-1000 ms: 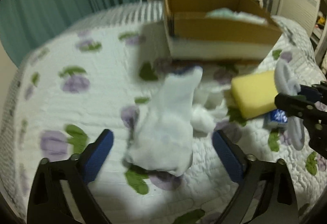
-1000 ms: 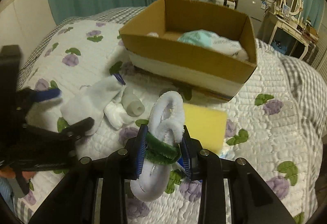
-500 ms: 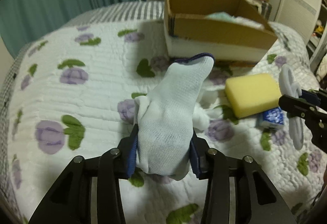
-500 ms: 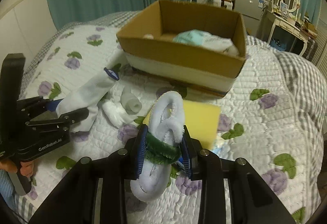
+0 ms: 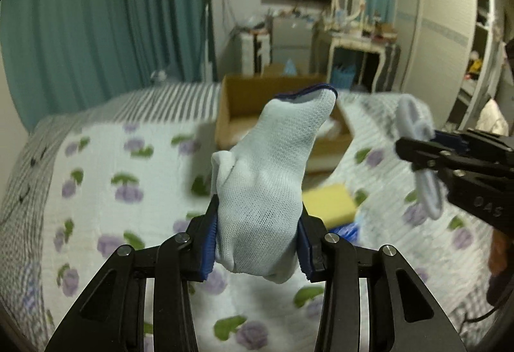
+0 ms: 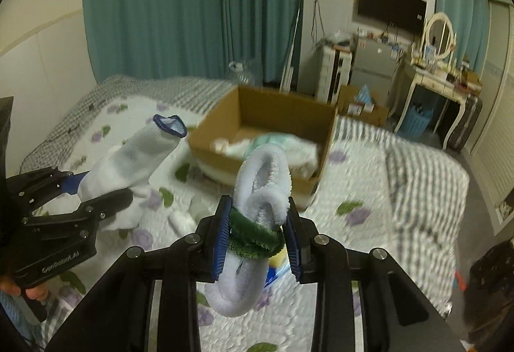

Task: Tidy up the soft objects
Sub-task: 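Lift the glove and fuzzy loop into the box and open both tools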

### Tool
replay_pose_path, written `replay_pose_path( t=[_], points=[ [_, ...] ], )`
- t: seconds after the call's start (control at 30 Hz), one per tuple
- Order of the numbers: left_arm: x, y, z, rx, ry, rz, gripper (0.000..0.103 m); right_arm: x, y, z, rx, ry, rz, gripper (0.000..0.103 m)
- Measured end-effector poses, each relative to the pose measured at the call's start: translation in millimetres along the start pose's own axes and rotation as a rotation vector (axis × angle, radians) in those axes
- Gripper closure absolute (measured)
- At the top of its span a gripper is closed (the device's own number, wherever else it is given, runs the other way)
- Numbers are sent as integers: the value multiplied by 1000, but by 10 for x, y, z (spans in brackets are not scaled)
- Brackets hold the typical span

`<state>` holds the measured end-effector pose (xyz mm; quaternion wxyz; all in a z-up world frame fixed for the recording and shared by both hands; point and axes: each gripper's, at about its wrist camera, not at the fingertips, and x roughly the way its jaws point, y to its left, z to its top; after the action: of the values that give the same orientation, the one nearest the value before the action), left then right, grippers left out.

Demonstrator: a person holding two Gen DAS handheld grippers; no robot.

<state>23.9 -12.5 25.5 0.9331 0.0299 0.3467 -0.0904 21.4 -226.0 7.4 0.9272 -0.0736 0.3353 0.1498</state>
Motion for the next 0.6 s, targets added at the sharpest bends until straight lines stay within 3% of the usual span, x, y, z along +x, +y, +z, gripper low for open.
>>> replay_pose_path(
  t=[0.33,0.6],
  points=[
    [83,-93,731,-4,-113,-38,63,-62,-222,620,-33,-103,-23,72],
    [725,5,1117,-35,-104,-22,63,581,-413,1146,-6,-103,-24,72]
  ],
)
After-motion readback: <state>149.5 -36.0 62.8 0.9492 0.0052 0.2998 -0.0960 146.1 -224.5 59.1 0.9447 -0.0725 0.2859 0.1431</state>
